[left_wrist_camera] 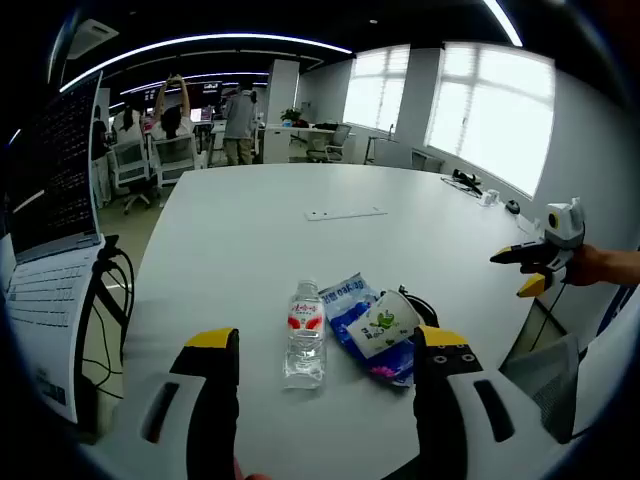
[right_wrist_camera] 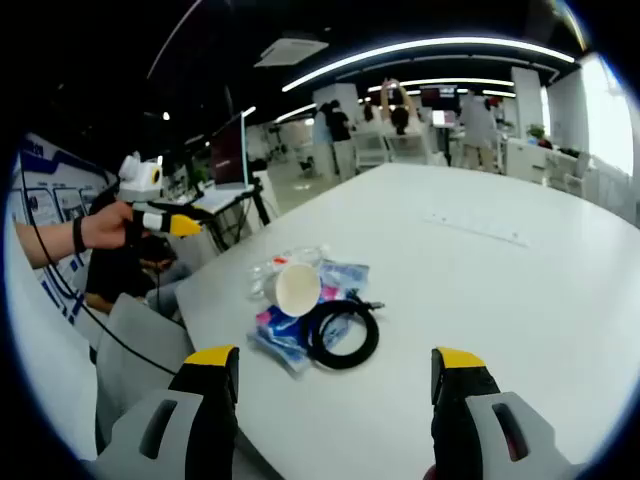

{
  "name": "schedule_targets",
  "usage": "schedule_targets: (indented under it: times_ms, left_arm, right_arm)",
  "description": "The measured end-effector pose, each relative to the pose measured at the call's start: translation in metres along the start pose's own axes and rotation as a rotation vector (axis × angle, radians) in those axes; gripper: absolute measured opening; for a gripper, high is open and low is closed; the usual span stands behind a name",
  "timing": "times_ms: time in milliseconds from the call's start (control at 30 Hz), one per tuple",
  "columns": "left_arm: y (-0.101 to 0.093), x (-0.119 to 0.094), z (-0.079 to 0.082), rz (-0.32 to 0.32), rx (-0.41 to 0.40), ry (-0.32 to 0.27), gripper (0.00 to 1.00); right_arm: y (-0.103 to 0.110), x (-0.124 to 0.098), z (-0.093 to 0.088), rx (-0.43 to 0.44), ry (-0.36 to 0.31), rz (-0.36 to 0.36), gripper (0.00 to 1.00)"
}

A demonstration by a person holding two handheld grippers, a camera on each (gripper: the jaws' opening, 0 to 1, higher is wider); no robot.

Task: Arrange the tabletop items into an orderly group along one side of the table until the central work area is clear of visible clutter.

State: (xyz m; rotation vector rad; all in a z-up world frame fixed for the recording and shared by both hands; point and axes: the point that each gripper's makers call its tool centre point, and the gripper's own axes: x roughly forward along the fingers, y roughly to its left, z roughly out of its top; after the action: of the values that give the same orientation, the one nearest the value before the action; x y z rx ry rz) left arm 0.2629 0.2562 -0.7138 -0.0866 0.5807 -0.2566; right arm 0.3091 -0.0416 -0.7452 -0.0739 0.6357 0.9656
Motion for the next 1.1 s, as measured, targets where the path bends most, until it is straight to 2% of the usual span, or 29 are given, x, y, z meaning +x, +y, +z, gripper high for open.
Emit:
schedule_targets:
  times_ms: [200,867,1100]
  left_arm:
    - [-0.006,0.001,-0.003,-0.007,0.02,0.017,0.71]
    - [-0.005,-0.008,-0.003,-0.019,0.05,0.035,0.7]
    - [-0.003,-0.013,-0.008,-0.011,0.031,0.033,0.7]
  right_arm:
    - [-0.002,-0.002,-0.002,0.014,-0.009,-0.007,0.8]
    - [0.009,-0.003,-0.005,0.039,-0.01,-0.008,0.79]
    - [0.013,-0.001,-0.004,0.041,-0.01,-0.006,0.79]
